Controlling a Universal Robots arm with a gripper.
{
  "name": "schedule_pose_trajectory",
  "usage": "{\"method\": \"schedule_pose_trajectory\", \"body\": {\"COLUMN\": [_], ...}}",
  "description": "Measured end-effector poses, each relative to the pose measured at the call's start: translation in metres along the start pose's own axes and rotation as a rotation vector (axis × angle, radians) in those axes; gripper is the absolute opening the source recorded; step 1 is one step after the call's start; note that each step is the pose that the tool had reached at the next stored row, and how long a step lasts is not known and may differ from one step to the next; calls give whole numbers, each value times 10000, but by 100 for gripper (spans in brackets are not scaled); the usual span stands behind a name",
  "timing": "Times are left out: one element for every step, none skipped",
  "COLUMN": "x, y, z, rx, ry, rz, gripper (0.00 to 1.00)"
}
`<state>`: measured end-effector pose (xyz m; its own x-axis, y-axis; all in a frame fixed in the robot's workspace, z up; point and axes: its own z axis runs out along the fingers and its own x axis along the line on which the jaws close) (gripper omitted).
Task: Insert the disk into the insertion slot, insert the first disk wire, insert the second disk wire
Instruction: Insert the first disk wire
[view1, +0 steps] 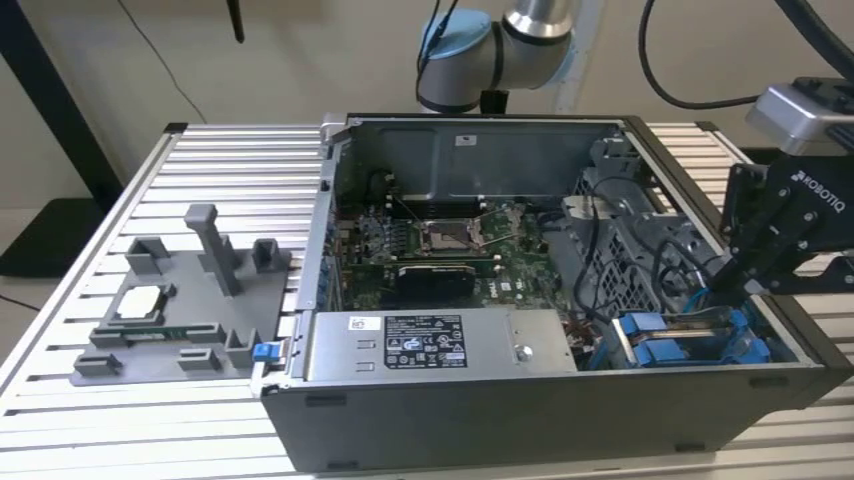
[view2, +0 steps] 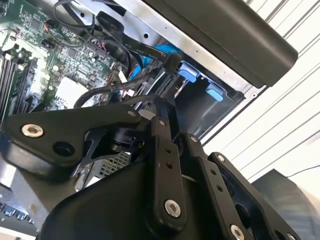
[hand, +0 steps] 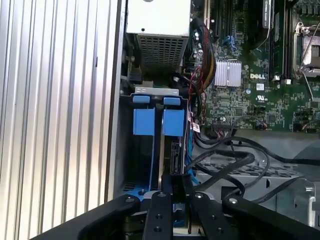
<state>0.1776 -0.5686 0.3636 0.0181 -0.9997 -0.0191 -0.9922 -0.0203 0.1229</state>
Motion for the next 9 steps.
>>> {"method": "schedule_pose_trajectory", "body": {"x": [0,1,1,1,1,2,2,2,2], "y": [-4,-10,-17,-26,-36,-45,-51,-57,-61], "z": [10,20,29,39,49,58,67,76,86], "rx": [-23,-46,-69,-91,-112,-135,-155,-180,-203], "ry": [-3,-7,-10,-14,-19,-22,-24,-28,-33], "rz": [27,54,71,84,97,112,130,156,180], "gripper": [0,0,0,0,0,0,0,0,0]}}
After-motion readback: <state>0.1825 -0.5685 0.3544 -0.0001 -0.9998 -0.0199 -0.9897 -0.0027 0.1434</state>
